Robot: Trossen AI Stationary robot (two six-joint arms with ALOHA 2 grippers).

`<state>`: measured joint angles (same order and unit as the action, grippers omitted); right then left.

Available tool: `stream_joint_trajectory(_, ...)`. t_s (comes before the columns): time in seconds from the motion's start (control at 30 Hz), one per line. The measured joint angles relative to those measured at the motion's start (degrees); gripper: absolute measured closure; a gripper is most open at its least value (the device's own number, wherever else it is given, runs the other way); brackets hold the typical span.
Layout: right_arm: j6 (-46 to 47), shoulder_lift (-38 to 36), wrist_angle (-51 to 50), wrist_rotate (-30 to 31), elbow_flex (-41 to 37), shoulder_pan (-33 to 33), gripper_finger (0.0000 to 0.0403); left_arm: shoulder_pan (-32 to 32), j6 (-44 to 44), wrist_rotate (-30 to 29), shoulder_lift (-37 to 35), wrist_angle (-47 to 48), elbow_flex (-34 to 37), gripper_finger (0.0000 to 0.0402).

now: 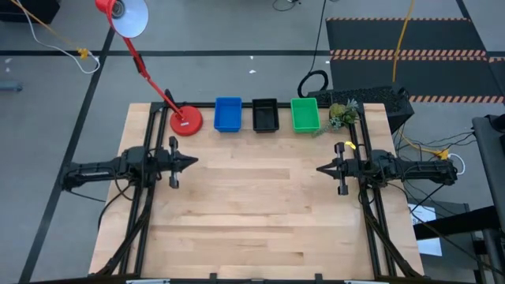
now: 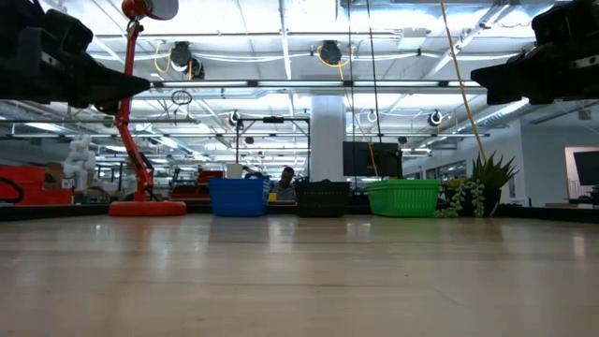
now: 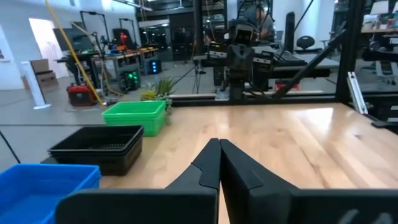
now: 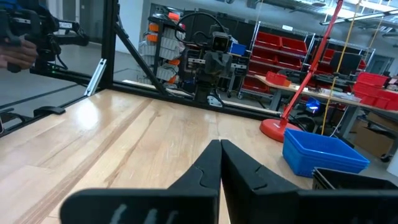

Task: Stack baskets by color
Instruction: Return to Home Position

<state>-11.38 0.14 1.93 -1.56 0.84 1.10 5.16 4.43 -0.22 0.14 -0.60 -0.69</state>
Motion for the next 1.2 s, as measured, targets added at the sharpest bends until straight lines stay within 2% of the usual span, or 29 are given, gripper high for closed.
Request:
stream_joint_trajectory(0.23, 0.00, 0.00, 0.00, -0.01, 0.00, 0.00, 0.0403, 0.67, -0.50, 0.24, 0.00, -0.02, 0.00, 0.0399)
stream_joint_trajectory(0.53, 0.01, 0.00, 0.00, 0.00, 0.00, 0.00, 0.0403, 0.67, -0.28, 0.27, 0.00, -0.02, 0.00, 0.0375)
stream_joint_trajectory(1.0, 0.01, 0.00, 0.00, 0.00, 0.00, 0.01, 0.0403, 0.67, -0.20, 0.27, 0.17, -0.04, 0.02, 0.0399)
stream_joint_trajectory(1.2, 0.00, 0.00, 0.00, 0.00, 0.00, 0.00, 0.0403, 0.67, -0.20, 0.27, 0.17, -0.07, 0.02, 0.0379)
